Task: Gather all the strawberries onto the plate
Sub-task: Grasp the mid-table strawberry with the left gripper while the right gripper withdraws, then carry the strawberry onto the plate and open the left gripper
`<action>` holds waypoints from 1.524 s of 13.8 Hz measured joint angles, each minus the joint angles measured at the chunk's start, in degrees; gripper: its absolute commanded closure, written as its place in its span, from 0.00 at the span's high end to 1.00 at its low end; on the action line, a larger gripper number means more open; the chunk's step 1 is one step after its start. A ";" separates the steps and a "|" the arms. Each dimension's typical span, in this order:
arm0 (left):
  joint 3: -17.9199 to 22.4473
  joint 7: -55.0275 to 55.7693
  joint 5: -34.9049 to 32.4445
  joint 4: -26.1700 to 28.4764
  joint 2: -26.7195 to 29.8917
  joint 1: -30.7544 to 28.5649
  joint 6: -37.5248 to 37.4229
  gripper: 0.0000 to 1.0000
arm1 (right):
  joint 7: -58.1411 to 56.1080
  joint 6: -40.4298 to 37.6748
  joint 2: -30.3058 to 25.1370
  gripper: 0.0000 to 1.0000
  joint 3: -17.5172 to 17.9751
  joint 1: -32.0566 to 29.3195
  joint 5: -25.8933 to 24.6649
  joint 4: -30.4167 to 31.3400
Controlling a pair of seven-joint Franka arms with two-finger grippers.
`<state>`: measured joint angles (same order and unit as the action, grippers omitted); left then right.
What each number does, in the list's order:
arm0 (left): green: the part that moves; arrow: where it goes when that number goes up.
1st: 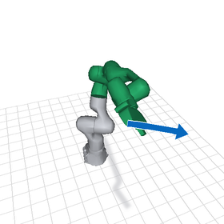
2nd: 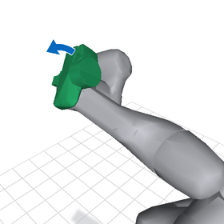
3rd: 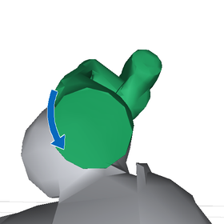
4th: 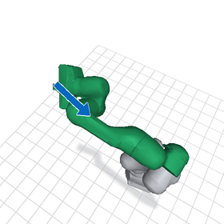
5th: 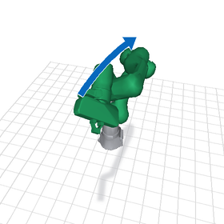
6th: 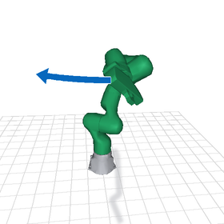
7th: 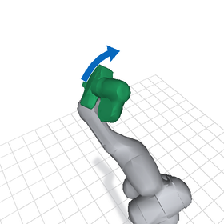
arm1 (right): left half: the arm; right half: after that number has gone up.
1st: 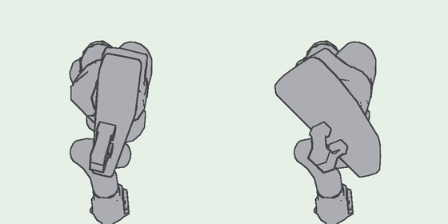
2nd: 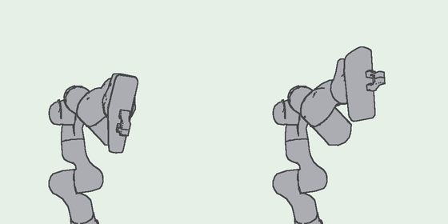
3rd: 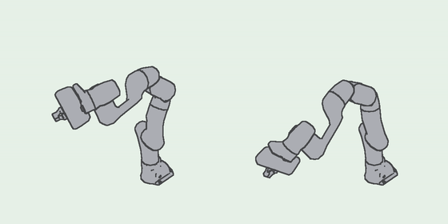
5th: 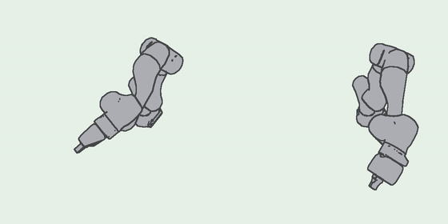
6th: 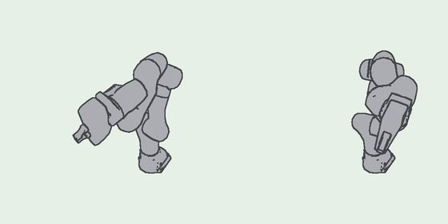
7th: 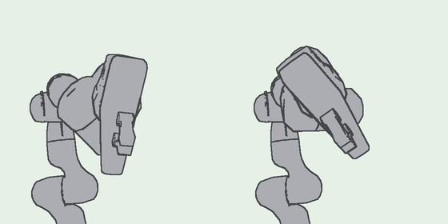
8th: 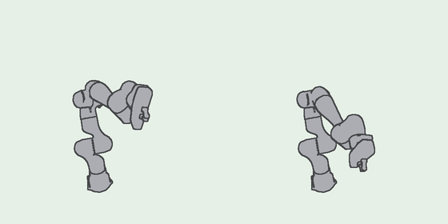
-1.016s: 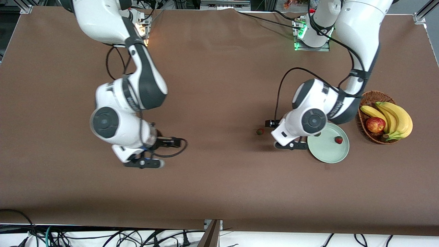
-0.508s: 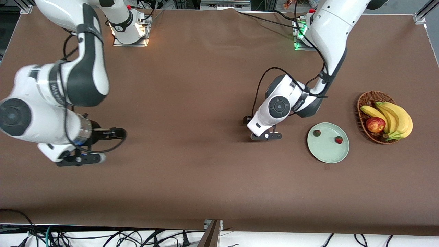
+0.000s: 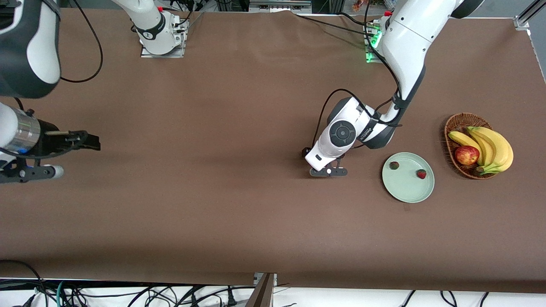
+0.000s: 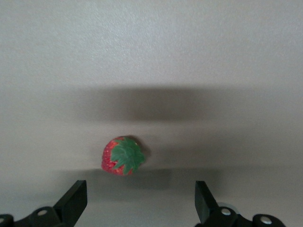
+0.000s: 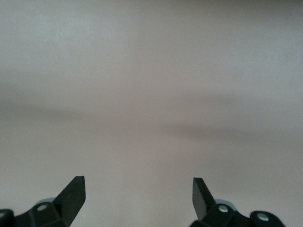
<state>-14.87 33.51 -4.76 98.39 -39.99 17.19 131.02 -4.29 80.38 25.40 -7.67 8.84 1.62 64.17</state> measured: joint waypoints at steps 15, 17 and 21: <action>0.46 0.66 -3.01 0.14 -0.46 0.20 0.91 0.62 | 1.06 6.89 -24.72 1.00 5.50 -7.58 -2.09 27.18; 0.83 0.66 -3.58 0.14 -0.46 0.04 0.93 0.63 | 1.72 6.89 -25.11 1.00 5.57 -7.88 -2.09 28.47; 1.43 0.66 -5.79 0.13 -0.46 -0.21 1.34 0.59 | 5.63 6.90 -25.08 1.00 5.64 -8.02 -2.09 29.10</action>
<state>-13.43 34.17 -10.55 98.52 -40.45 16.99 132.37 1.34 87.28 0.33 -2.03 0.82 -0.47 93.28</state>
